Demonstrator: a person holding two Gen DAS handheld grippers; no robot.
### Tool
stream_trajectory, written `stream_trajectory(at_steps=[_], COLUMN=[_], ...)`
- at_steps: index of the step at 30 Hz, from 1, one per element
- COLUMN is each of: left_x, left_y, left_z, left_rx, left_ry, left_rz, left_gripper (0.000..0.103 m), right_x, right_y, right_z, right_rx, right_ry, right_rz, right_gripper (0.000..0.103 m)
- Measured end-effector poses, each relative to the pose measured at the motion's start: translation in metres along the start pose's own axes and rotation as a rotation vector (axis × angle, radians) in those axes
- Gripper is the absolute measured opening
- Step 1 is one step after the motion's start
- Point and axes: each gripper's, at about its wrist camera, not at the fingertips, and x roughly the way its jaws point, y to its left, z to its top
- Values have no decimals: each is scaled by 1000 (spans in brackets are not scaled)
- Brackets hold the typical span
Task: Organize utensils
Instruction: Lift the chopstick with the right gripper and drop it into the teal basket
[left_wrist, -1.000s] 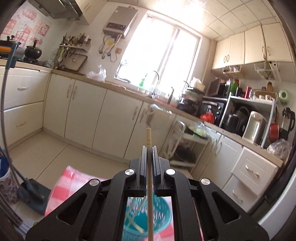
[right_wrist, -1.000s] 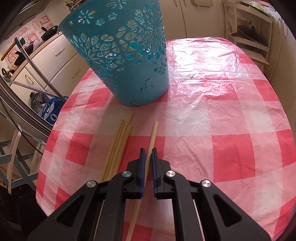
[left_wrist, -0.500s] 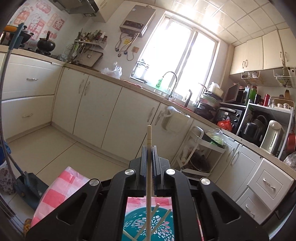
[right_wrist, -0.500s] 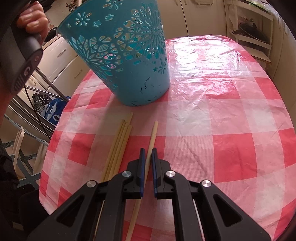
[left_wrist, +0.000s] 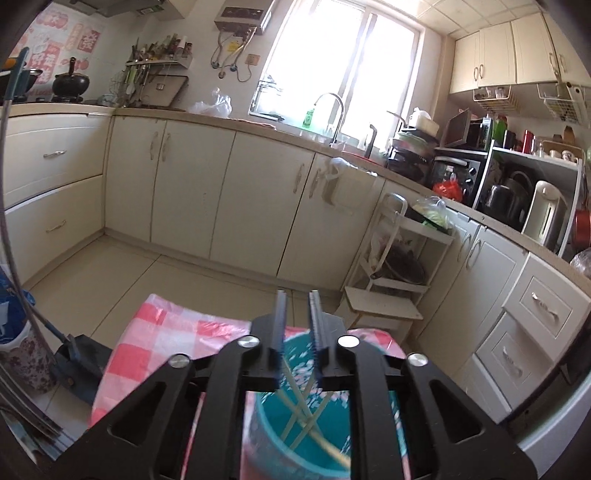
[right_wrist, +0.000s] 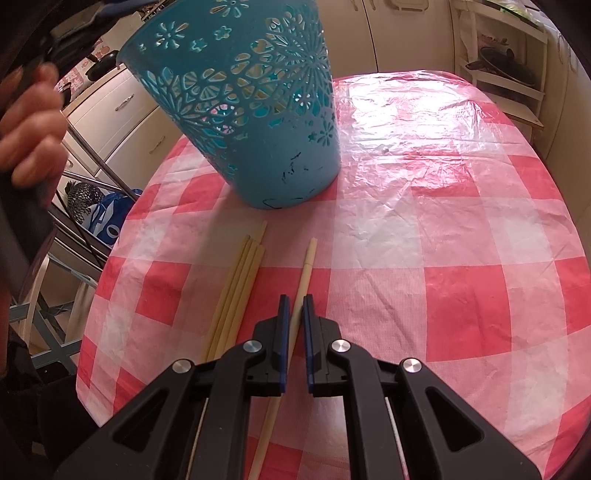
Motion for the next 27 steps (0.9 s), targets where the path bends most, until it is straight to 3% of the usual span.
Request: stream_trajectory(at_steps=[2, 6, 11, 15, 19, 27], left_x=[-17, -51, -63, -50, -45, -34], left_y=[7, 22, 40, 57, 62, 84], left_z=[-5, -23, -66, -105, -125, -129], left_rx=[5, 35, 73, 44, 39, -79], left_ry=[-8, -11, 79, 180, 207, 252], left_rz=[18, 76, 149, 178, 187, 202], left_gripper=[37, 50, 70, 72, 76, 87], right_x=[0, 0, 2, 3, 1, -25], right_y=[0, 3, 13, 6, -15, -37], right_z=[0, -2, -4, -2, 0, 10], right_rx=[-1, -19, -77, -35, 86, 226], right_ry=[-2, -11, -32, -28, -7, -87], right_rz=[0, -17, -65, -31, 76, 275], right_gripper=[8, 8, 8, 7, 6, 6])
